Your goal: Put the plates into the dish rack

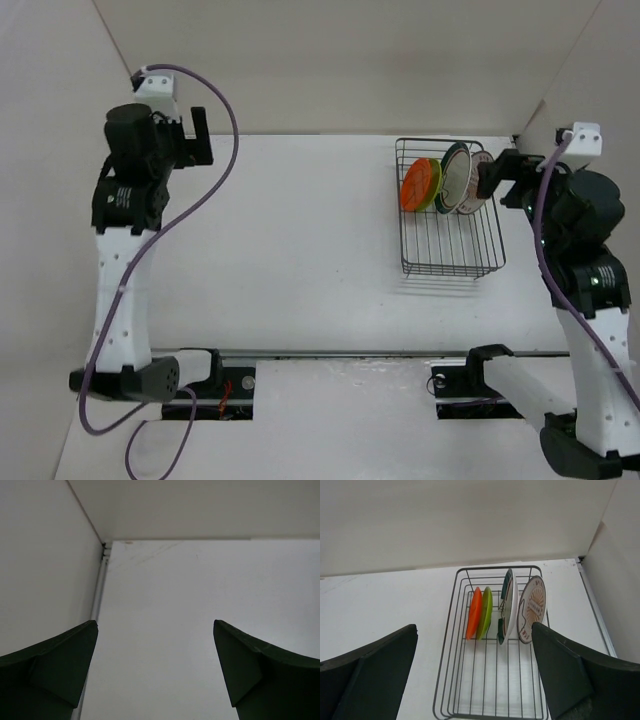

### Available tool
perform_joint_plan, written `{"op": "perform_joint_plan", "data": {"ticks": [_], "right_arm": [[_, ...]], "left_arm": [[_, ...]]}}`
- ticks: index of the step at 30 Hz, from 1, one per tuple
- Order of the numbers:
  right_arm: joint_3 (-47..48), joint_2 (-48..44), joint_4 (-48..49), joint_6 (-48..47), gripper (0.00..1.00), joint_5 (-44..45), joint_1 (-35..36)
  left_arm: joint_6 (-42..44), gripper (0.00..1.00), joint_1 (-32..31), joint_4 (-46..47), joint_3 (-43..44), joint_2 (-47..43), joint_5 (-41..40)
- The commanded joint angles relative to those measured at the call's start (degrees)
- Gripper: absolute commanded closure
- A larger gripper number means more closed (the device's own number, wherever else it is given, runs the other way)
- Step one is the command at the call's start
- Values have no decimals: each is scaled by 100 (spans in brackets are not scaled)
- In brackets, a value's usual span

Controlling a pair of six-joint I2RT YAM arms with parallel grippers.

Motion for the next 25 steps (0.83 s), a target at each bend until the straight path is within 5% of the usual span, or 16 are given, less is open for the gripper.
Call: {"op": "perform_joint_plan", "data": {"ticks": [1,15,25], "right_arm": [[341,-583,-757,152,0,213,71],[535,-1920,-1637,37,0,381,71],[482,-1982,-1689,37,0,390,124]], "left_arm": [[50,0,-18,-254,316,-738,-339],[-117,0,-18,-1071,-281,-2347,-84],[-222,0,-18,-1388,-150,-2471,-84]]}}
